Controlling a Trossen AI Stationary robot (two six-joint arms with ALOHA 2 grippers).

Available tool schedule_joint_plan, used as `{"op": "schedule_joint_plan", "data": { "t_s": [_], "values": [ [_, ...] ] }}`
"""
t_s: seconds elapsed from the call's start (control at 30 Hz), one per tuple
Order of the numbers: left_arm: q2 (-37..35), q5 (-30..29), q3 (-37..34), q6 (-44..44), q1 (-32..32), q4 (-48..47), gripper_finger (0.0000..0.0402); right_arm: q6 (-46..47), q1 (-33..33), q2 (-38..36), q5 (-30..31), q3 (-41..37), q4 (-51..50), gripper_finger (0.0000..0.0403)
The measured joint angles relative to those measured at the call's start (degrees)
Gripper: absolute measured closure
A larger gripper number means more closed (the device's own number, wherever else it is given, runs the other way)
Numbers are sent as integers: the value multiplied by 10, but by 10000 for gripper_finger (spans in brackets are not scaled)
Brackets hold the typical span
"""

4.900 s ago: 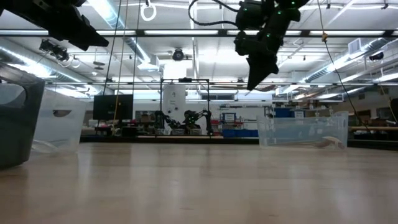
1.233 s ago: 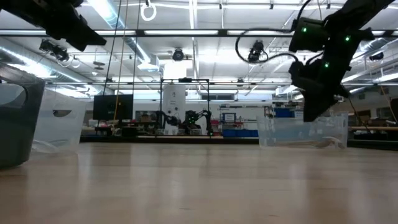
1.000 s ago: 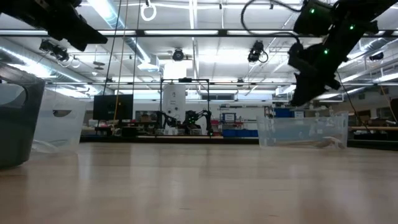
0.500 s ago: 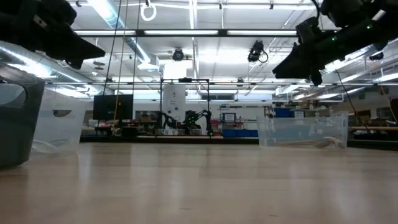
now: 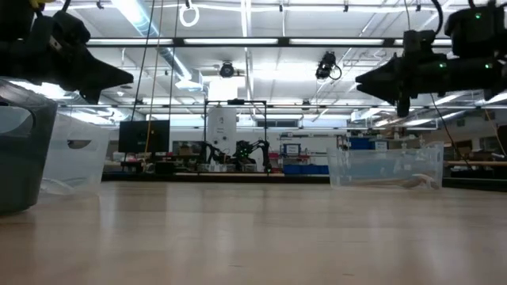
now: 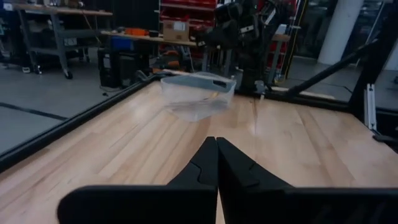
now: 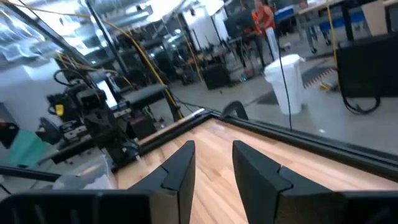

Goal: Sort silverware by color (type)
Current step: Return to Home Position

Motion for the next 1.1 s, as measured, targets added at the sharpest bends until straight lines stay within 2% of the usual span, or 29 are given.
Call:
{"op": "schedule_joint_plan", "data": {
  "t_s": [0.1, 0.3, 0.43, 0.5, 0.63, 0.77, 0.93, 1.1],
  "values": [
    [3, -2, 0, 1, 0, 0, 398, 11, -27, 0, -22, -34, 57, 286],
    [3, 4, -2, -13, -4, 5, 397, 11, -67, 2, -77, -35, 68, 286],
    [3, 5, -21, -17, -13, 63, 396, -35, -69, 3, -86, -35, 101, 286],
    [4, 2, -33, -2, -13, 95, 395, -51, -68, 3, -67, -35, 107, 286],
    [8, -9, -33, 48, -12, 99, 394, -19, -69, 3, 29, -35, 111, 286],
    [8, -12, -33, 46, -12, 102, 394, -29, -70, 4, 88, -35, 103, 286],
    [8, -16, -33, 17, -12, 126, 393, -131, -70, 6, 108, -35, 102, 286],
    [8, -15, -33, 16, -12, 123, 393, -137, -70, 6, 108, -35, 102, 286]
  ]
}}
